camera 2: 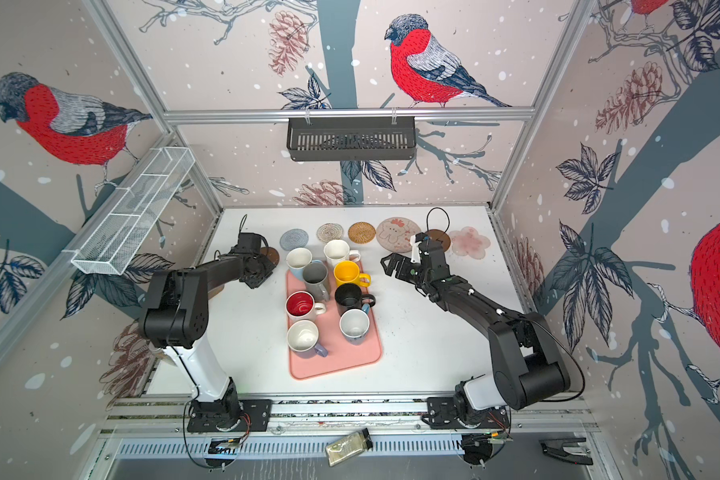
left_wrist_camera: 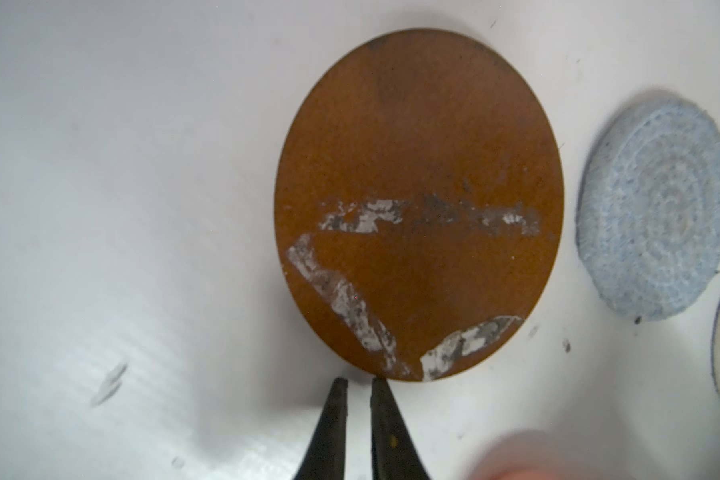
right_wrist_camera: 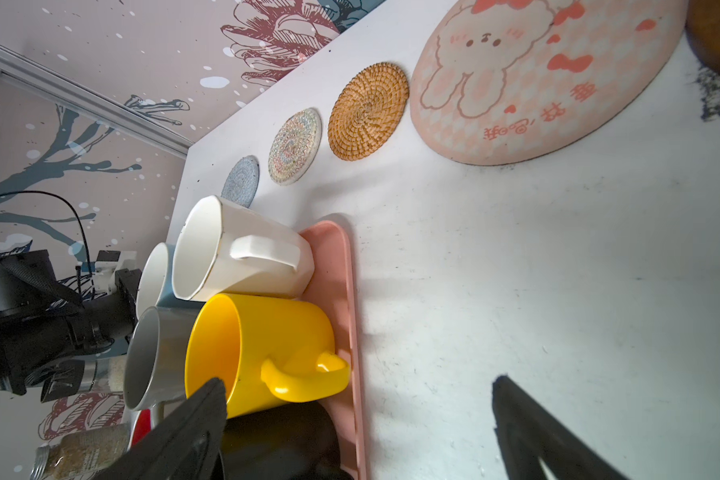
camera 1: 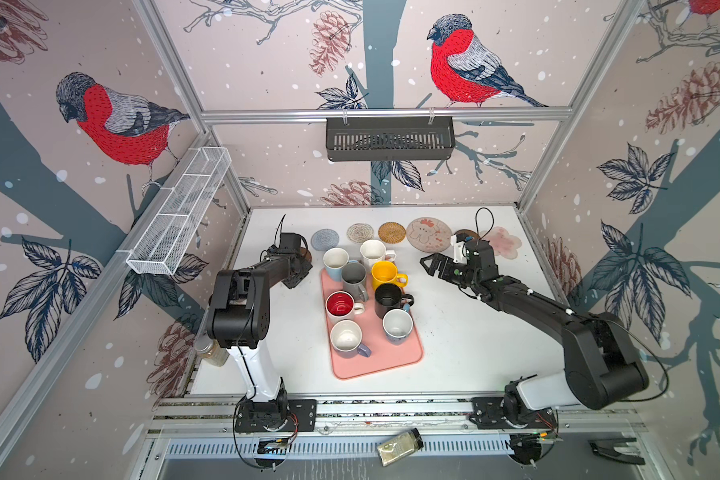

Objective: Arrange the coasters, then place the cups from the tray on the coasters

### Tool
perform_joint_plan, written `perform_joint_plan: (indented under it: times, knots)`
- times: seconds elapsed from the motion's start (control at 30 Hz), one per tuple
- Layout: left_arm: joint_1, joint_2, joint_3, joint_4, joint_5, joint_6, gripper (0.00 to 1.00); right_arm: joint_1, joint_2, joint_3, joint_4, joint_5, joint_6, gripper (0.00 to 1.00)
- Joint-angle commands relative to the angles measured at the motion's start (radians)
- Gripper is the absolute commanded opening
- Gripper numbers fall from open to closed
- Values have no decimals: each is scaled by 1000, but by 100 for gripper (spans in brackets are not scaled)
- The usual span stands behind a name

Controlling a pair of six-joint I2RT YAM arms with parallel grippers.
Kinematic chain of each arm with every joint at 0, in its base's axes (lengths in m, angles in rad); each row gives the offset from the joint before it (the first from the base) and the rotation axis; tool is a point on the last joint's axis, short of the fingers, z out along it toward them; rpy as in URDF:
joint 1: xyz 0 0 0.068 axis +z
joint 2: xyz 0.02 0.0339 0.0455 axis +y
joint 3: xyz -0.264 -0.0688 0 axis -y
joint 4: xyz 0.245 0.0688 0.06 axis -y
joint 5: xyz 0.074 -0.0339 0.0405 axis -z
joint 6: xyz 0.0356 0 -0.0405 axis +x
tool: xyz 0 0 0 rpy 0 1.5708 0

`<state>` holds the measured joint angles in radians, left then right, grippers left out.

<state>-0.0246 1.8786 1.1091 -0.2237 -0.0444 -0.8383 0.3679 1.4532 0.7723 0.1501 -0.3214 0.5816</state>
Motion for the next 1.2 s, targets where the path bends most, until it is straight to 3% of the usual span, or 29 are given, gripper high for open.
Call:
perform_joint_plan:
  times: [0.0, 0.43, 0.67, 0.73, 0.83, 0.9, 1.17]
  knots:
    - [15, 45, 48, -70, -6, 16, 17, 3, 10, 4, 24, 10, -6, 99]
    - [25, 262, 372, -180, -18, 86, 19, 1, 22, -2, 28, 15, -11, 99]
    - [23, 221, 368, -189, -26, 93, 20, 1, 35, 0, 39, 10, -6, 99]
    - [20, 180, 343, -184, -28, 108, 25, 1, 36, 0, 43, 6, -3, 99]
    - [9, 113, 309, -185, -53, 148, 50, 1, 30, -3, 47, -1, -1, 99]
    - [8, 60, 278, -189, -66, 155, 60, 1, 19, -10, 52, -5, 1, 99]
    - [8, -63, 198, -243, -81, 131, 64, -5, -83, -58, 69, 3, 3, 99]
